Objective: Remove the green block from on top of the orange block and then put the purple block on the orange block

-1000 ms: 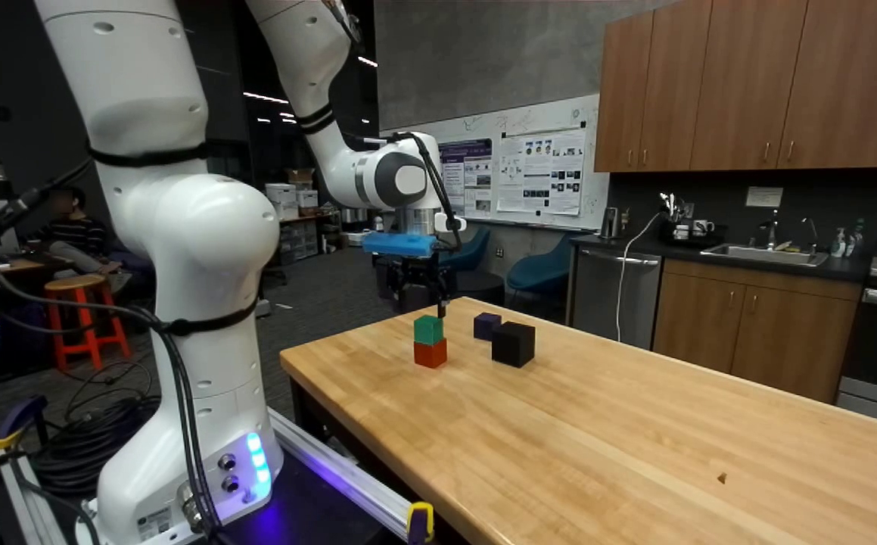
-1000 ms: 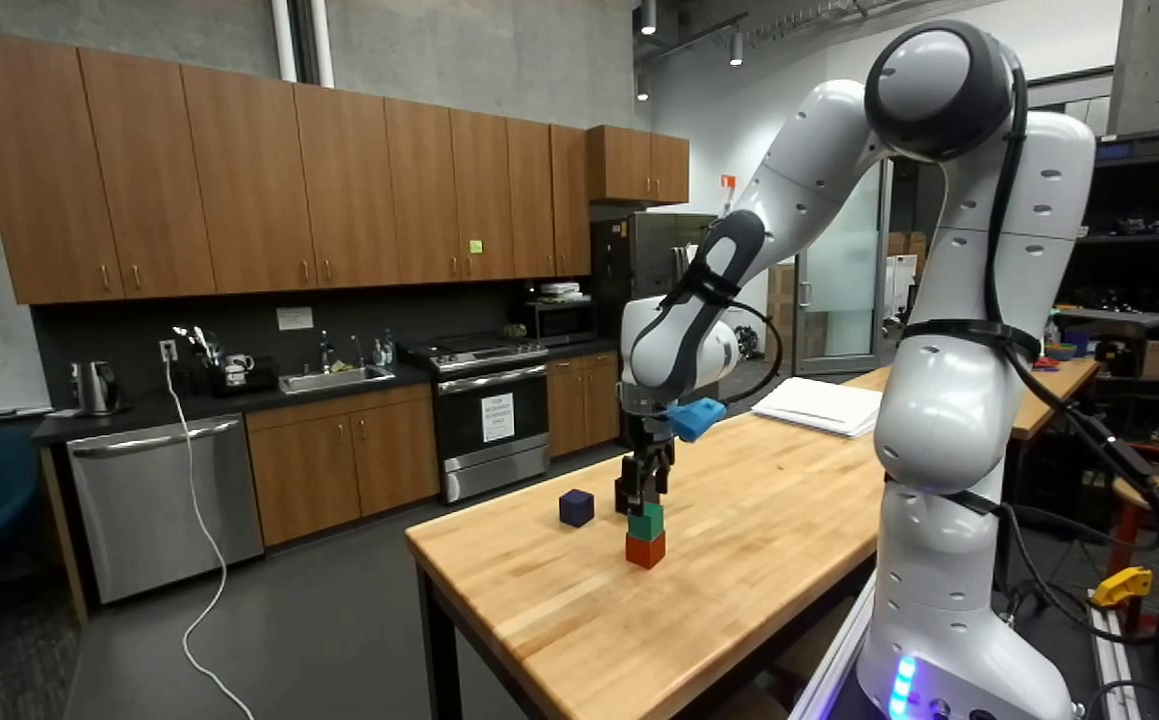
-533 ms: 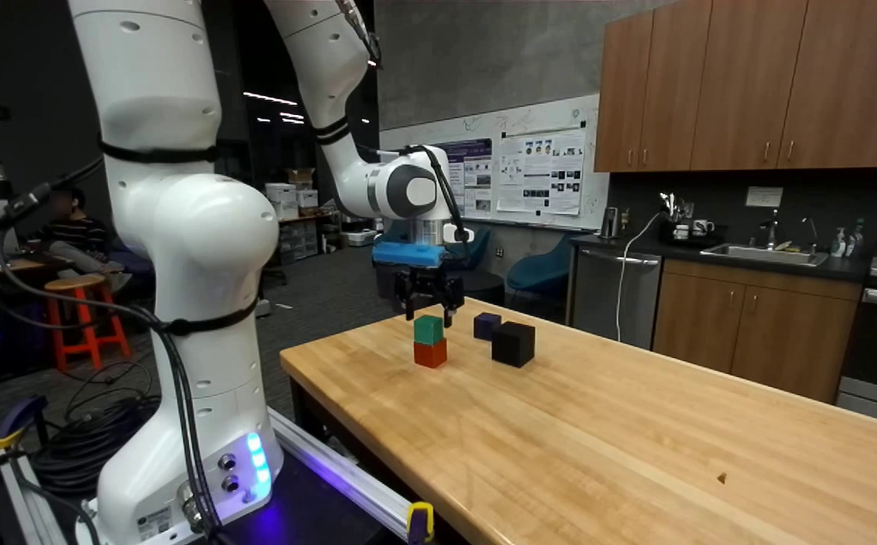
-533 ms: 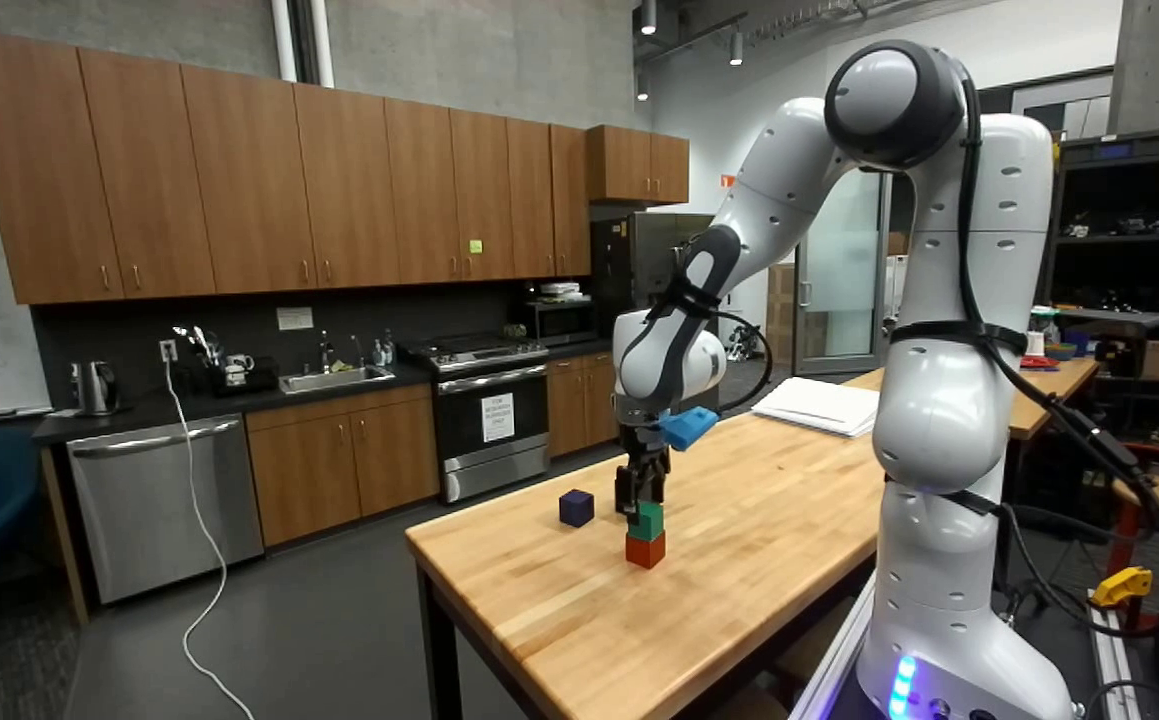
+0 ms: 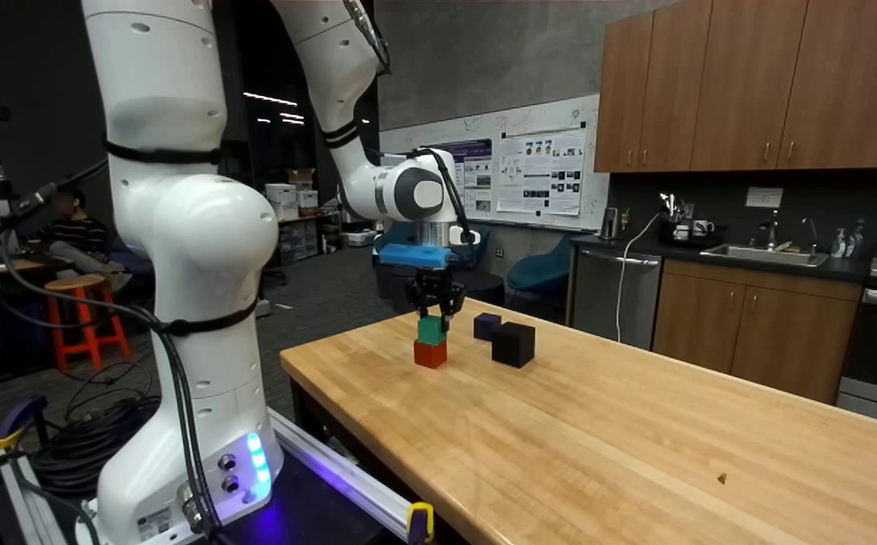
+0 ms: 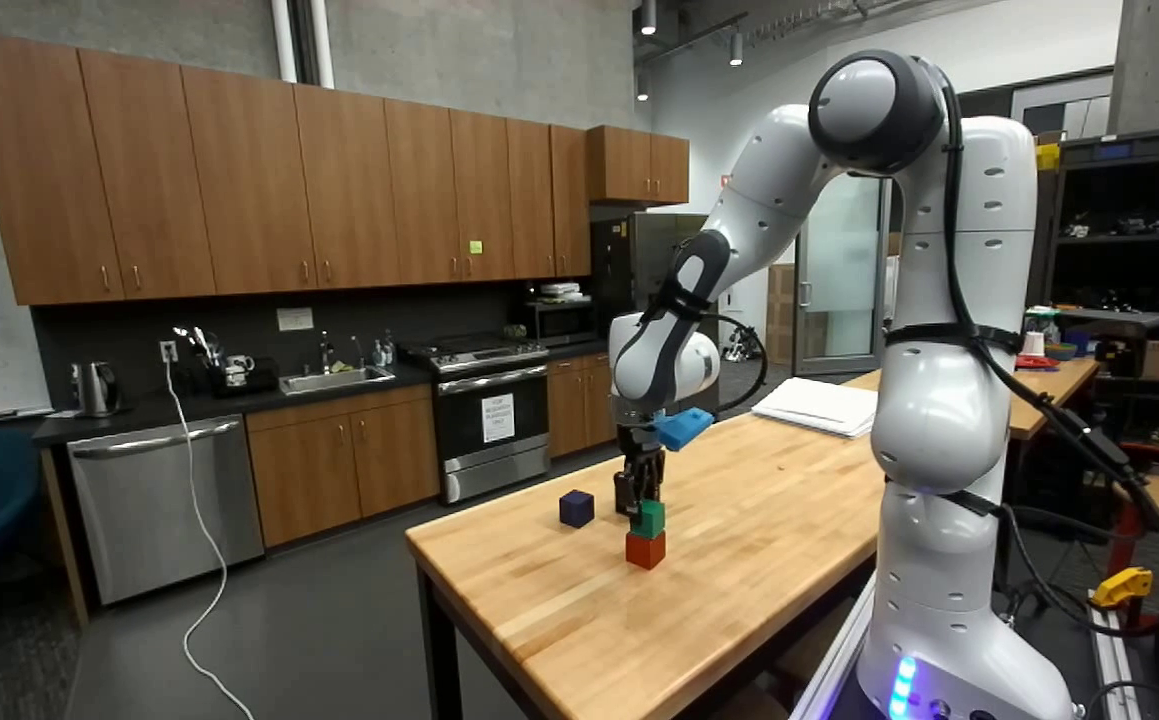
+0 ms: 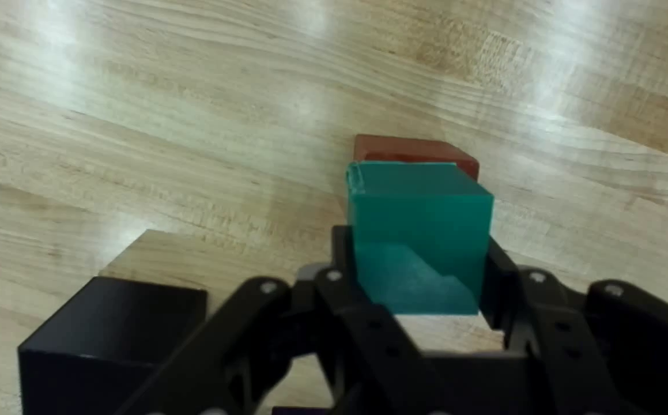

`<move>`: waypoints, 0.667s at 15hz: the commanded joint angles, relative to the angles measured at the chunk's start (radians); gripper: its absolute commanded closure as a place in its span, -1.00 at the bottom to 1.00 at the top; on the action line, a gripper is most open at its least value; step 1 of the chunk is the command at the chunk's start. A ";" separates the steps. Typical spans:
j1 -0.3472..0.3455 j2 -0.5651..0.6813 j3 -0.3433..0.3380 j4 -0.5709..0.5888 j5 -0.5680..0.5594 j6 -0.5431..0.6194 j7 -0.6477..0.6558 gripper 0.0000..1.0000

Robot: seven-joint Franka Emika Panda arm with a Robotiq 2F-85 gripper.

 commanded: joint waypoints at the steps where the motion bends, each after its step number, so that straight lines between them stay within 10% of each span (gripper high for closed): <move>1: -0.023 -0.025 -0.011 0.002 0.008 -0.034 -0.011 0.53; 10: -0.093 -0.024 -0.081 0.017 0.096 -0.057 -0.065 0.53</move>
